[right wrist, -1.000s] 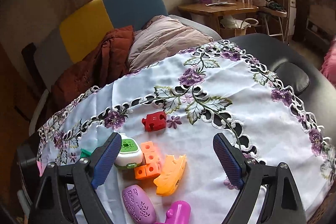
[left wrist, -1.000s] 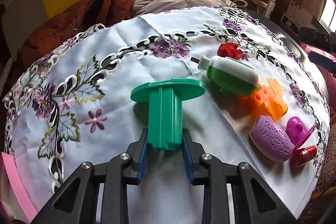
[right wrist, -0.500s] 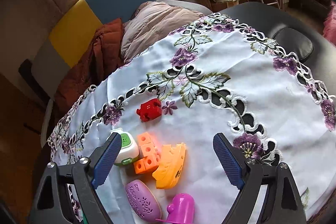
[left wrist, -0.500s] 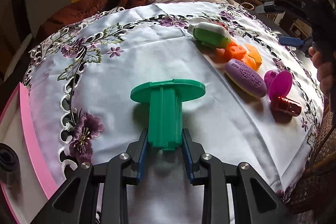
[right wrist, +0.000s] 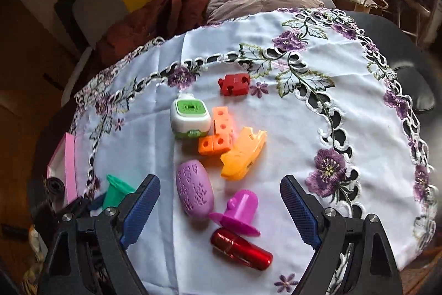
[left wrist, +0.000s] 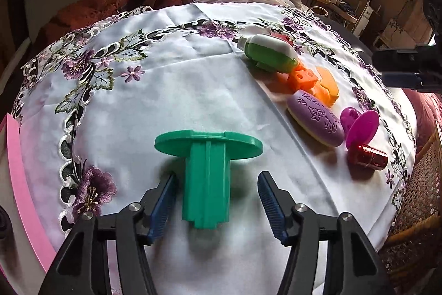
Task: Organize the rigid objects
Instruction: 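Lift the green spool with the left gripper while the right grasps the red cylinder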
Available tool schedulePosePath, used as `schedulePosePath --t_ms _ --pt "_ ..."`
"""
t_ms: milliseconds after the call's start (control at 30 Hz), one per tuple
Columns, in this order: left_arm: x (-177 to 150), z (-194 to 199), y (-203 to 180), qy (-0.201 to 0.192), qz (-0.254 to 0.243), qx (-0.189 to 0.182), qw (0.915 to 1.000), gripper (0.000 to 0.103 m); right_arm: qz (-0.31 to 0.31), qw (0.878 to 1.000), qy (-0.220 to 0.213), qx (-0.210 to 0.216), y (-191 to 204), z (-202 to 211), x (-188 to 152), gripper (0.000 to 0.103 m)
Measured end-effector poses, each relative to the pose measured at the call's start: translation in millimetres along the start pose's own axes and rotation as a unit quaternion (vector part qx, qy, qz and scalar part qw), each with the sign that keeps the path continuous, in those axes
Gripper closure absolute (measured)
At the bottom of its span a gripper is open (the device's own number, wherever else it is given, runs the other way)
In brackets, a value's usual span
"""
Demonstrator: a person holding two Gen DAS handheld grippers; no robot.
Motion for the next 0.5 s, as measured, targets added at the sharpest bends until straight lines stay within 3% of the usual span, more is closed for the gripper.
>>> schedulePosePath --t_ms 33,100,133,300,500 --pt "-0.1 -0.1 0.3 -0.002 0.000 0.001 1.0000 0.044 0.006 1.000 0.016 0.001 0.9 0.3 -5.5 0.014" --pt "-0.9 0.8 3.9 -0.010 -0.002 0.016 0.9998 0.070 0.013 0.999 0.050 0.009 3.3 -2.8 -17.3 0.014" --pt "-1.5 1.3 6.8 -0.012 0.000 0.018 0.9998 0.073 0.016 0.998 0.067 0.010 4.5 -7.0 -23.4 0.014" --pt "-8.7 11.4 20.6 -0.022 0.030 0.003 0.9993 0.073 0.008 0.988 0.149 -0.028 3.8 -36.2 -43.9 0.014" --pt "-26.6 29.3 28.2 -0.035 0.050 -0.014 0.9980 0.073 -0.040 0.984 0.173 -0.032 -4.1 -49.4 -52.3 0.009"
Point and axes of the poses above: each gripper's, at about its wrist camera, not at the fingertips, and z roughly against the way its jaws point, y to its left, x to its top, the point moved 2 cm from there along -z, roughly the way its jaws point, and after that the axes turned 5 degrees about z, right-handed, at the moved point
